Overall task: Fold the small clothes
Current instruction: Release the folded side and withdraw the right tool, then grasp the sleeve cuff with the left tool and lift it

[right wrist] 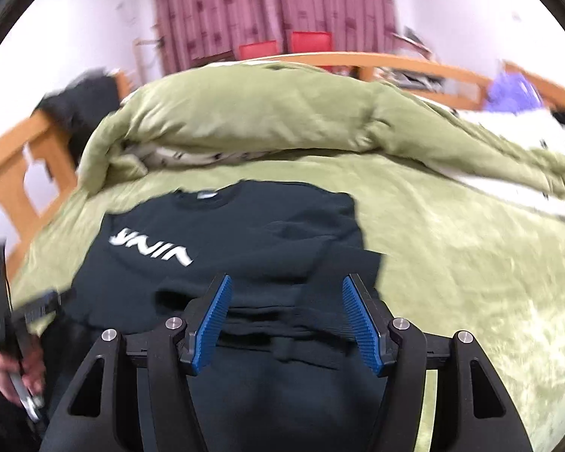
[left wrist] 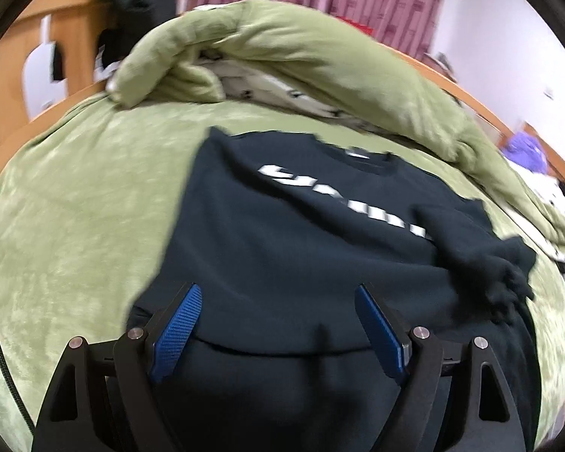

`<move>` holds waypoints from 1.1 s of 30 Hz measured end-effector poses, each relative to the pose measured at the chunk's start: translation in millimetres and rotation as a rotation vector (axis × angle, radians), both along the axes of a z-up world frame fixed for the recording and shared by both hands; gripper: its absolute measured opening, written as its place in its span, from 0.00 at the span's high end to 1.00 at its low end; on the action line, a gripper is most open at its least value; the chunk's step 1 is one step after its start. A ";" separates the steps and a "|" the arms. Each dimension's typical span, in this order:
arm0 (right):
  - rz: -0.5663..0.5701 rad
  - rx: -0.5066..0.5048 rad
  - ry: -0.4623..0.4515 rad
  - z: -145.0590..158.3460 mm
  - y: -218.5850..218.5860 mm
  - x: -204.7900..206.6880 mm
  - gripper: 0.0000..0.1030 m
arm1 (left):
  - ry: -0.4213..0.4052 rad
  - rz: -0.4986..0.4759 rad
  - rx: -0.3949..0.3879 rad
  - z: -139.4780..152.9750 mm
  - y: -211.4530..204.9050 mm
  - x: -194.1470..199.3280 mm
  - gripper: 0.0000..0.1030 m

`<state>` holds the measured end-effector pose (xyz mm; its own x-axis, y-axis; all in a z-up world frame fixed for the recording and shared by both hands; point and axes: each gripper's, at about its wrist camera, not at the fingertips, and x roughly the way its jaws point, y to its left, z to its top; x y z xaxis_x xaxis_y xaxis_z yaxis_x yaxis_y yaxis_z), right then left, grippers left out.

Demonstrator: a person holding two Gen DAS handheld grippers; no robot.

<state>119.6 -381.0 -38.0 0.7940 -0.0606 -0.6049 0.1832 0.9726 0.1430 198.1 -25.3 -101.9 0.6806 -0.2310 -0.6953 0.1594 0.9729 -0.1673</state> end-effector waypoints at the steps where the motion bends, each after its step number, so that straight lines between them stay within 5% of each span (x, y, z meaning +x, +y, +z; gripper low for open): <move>1: -0.017 0.013 -0.005 1.9 -11.7 -3.5 0.41 | -0.006 -0.019 0.004 3.4 -9.5 -2.9 0.21; 13: -0.127 -0.126 -0.048 27.8 -90.9 -58.9 0.41 | -0.079 -0.341 0.065 38.7 -200.4 -36.7 0.21; 19: -0.207 -0.149 -0.075 24.7 -136.5 -90.5 0.41 | -0.052 -0.486 0.075 24.3 -289.5 -45.2 0.21; 25: -0.230 0.009 -0.074 10.6 -186.7 -107.7 0.41 | -0.034 -0.519 0.186 -3.5 -339.6 -44.4 0.21; 33: -0.251 0.070 -0.073 -2.9 -210.6 -114.1 0.41 | 0.014 -0.454 0.275 -25.8 -345.2 -33.2 0.21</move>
